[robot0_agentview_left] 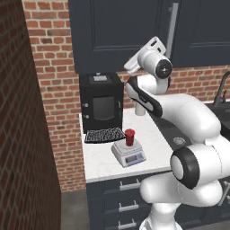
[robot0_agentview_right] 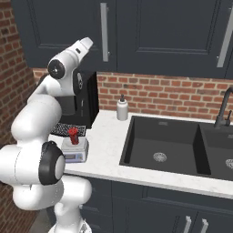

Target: Pick the yogurt and place it on the digital scale for weighing, and close the cabinet.

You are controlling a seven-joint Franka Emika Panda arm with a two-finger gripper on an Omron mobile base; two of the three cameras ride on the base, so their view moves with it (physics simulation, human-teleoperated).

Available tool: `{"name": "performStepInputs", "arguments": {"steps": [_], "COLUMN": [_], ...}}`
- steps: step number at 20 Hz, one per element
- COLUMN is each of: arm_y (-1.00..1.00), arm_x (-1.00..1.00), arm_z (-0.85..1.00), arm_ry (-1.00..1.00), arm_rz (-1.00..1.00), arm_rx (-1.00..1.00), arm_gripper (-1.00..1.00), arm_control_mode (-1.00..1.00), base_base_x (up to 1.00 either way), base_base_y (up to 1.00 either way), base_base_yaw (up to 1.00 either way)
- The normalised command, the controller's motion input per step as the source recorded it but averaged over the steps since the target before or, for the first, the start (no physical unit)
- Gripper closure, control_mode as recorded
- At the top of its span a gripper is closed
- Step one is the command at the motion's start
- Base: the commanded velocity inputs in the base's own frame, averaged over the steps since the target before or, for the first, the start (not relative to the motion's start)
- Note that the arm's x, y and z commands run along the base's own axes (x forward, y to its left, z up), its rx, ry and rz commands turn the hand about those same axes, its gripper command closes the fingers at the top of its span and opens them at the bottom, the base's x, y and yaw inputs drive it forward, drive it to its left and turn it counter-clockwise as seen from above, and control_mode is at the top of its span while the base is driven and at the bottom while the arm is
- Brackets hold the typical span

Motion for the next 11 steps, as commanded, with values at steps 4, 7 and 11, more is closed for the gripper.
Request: {"name": "performStepInputs", "arguments": {"steps": [4, 7, 11], "arm_y": [-0.10, -0.16, -0.29], "arm_x": [0.80, 0.57, 0.43], "arm_z": [0.00, 0.00, 0.00], "arm_ry": [0.00, 0.00, 0.00], "arm_rz": [0.00, 0.00, 0.00], "arm_rx": [0.09, 0.09, 0.08], "arm_gripper": [-1.00, -1.00, -1.00], "arm_control_mode": [-1.00, -1.00, -1.00], "base_base_x": [0.00, 0.00, 0.00], "base_base_y": [0.00, 0.00, 0.00], "base_base_yaw": [0.00, 0.00, 0.00]}}
